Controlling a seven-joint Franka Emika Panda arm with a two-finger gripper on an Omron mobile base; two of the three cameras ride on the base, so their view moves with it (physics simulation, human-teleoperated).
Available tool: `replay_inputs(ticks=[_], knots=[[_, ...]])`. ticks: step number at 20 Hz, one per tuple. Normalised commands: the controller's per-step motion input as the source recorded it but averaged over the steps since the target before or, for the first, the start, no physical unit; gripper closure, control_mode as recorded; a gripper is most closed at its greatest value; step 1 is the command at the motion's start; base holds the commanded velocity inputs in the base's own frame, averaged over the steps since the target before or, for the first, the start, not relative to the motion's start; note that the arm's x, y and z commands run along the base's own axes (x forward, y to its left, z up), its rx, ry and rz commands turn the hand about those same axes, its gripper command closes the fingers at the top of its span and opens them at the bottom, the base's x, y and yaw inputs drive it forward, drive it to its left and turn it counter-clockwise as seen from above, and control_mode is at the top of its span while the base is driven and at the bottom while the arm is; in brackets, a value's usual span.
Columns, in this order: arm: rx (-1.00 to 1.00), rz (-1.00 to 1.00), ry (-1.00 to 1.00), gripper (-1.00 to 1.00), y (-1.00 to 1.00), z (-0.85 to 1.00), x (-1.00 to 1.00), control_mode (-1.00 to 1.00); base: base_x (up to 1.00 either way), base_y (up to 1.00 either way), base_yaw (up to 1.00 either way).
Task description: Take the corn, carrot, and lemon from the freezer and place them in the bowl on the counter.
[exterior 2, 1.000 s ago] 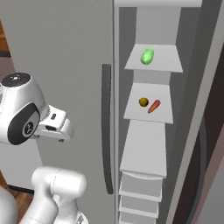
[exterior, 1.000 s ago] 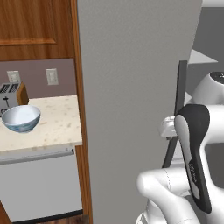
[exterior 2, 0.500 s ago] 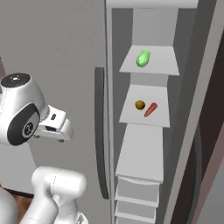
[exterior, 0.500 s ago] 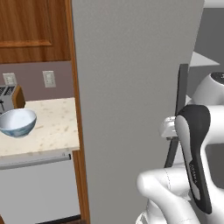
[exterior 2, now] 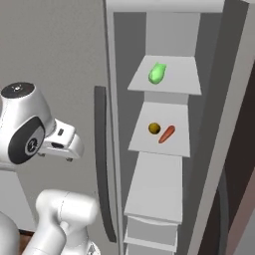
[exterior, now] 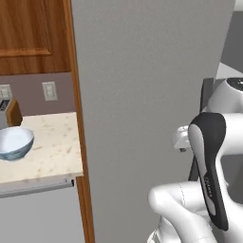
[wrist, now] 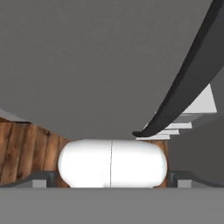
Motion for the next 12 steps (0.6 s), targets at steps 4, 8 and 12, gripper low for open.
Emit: replay_inputs(ticks=[4, 8, 12], knots=[[0.00, 0.00, 0.00, -1.00, 0.00, 0.00, 0.00, 1.00, 0.11, -0.60, 0.01], [0.00, 0.00, 0.00, -1.00, 0.00, 0.00, 0.00, 1.00, 0.12, -0.56, 0.00], [0.00, 0.00, 0.00, -1.00, 0.00, 0.00, 0.00, 1.00, 0.18, -0.46, 0.00]])
